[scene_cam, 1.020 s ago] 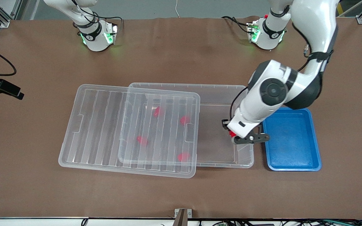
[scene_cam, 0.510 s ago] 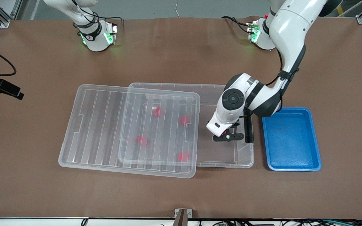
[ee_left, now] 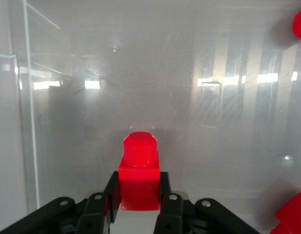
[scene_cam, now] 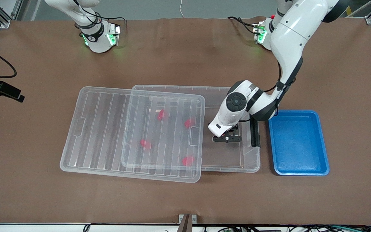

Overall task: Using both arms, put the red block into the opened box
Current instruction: 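Lower the red block into the box and open the left gripper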

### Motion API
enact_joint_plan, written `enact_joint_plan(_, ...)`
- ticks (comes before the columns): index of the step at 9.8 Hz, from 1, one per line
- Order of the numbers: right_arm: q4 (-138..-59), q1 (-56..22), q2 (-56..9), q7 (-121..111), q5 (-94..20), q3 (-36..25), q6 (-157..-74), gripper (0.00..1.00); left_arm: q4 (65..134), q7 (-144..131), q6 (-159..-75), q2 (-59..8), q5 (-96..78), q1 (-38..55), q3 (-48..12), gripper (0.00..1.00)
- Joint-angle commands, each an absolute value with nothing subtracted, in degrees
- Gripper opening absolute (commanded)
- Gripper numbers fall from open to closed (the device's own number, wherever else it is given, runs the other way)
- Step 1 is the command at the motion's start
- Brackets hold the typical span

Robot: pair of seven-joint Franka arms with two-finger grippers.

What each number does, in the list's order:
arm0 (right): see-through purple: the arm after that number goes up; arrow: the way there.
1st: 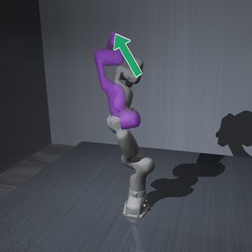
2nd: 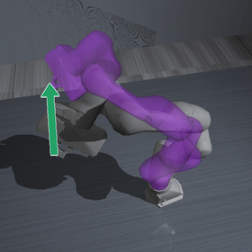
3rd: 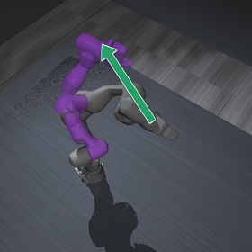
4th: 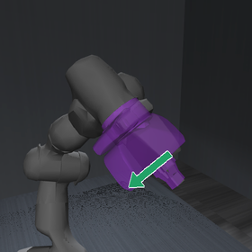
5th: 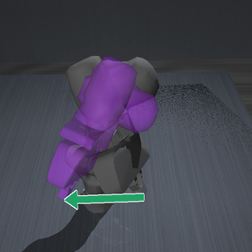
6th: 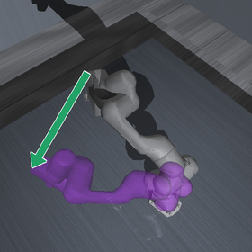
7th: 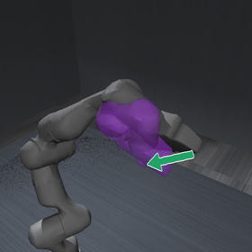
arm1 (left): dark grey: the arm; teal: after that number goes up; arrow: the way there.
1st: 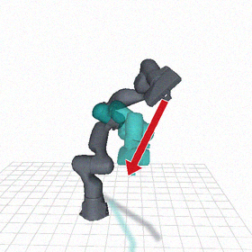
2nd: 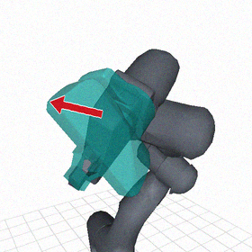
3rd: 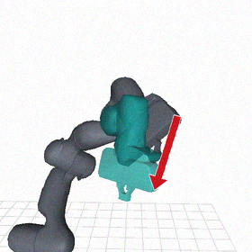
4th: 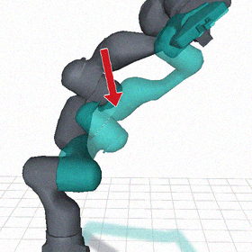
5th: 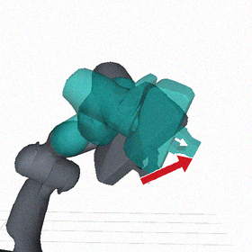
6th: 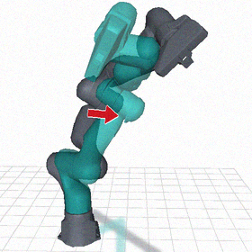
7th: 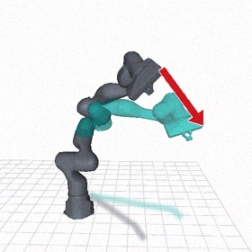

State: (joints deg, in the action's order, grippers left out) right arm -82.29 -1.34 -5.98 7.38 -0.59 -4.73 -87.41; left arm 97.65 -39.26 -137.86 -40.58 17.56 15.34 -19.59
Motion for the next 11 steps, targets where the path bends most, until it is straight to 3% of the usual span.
enact_joint_plan(1,-83.41,-0.79,-4.83,6.77,-1.49,-4.48,-87.63,1.00,97.65,-36.39,-139.04,-41.93,19.25,13.46,-19.34,0.47)
enact_joint_plan(2,-83.41,-0.79,-4.83,6.85,-1.49,-4.48,-87.63,1.00,97.39,-36.65,-138.96,-41.40,19.25,13.01,-19.34,0.94)
enact_joint_plan(3,-83.50,-0.79,-4.83,6.77,-1.49,-4.48,-87.71,1.00,96.60,-36.74,-138.00,-40.09,19.16,13.09,-19.42,1.00)
enact_joint_plan(8,-83.50,-0.79,-4.83,6.77,-1.49,-4.48,-87.71,1.00,89.04,-37.27,-125.43,-34.91,17.50,12.92,-22.23,1.00)
enact_joint_plan(10,-83.58,-0.79,-4.92,6.77,-1.49,-4.48,-87.63,1.00,87.99,-36.83,-120.36,-29.56,17.40,12.22,-21.98,1.00)
enact_joint_plan(11,-84.19,-0.70,-4.92,6.77,-1.58,-4.48,-87.80,0.88,85.37,-35.87,-114.41,-27.10,17.58,10.39,-22.32,1.00)
